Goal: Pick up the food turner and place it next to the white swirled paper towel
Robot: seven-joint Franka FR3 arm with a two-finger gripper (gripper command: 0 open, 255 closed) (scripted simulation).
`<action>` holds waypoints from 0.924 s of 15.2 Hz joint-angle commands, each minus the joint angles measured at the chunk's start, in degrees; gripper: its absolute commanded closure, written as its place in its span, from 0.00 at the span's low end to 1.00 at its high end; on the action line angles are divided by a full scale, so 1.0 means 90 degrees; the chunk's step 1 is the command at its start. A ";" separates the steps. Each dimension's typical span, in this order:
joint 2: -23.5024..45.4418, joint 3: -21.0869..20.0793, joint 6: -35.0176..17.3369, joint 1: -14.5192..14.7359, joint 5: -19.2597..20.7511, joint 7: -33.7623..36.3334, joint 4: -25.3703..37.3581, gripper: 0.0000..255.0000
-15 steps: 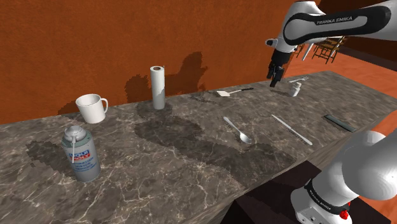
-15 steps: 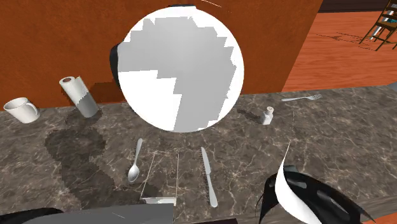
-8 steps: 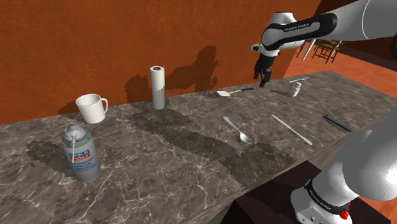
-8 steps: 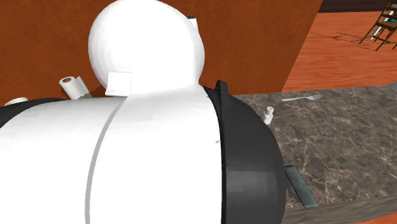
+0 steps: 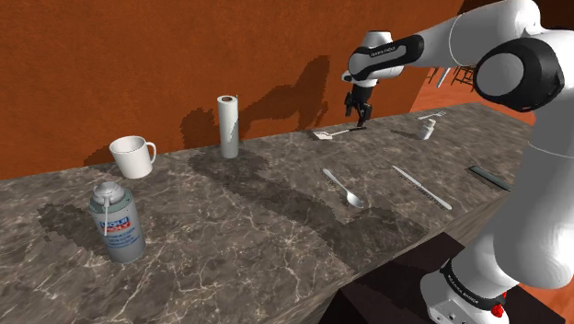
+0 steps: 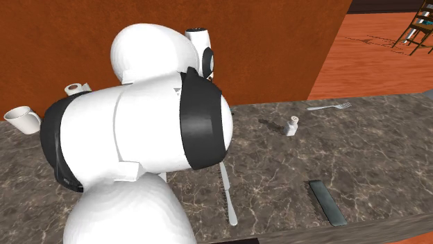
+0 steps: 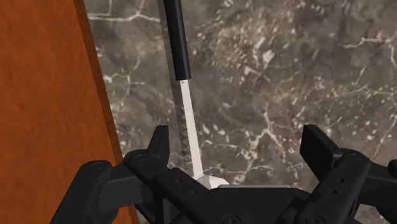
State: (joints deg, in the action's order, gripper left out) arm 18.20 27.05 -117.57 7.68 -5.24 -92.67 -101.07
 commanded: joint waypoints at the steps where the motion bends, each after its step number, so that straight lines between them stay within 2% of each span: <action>1: 0.0546 -0.0141 -0.0015 -0.0149 -0.0189 -0.0489 0.0508 0.00; 3: 0.0809 -0.0236 -0.0004 -0.0228 -0.0252 -0.0700 0.0780 0.00; 10: 0.1082 -0.0303 -0.0530 -0.0290 -0.0382 -0.0781 0.0509 0.00; 14: 0.1081 -0.0303 -0.0530 -0.0290 -0.0382 -0.0781 0.0509 0.00</action>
State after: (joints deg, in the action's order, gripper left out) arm 27.89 24.32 -122.32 5.08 -8.67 -99.68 -96.51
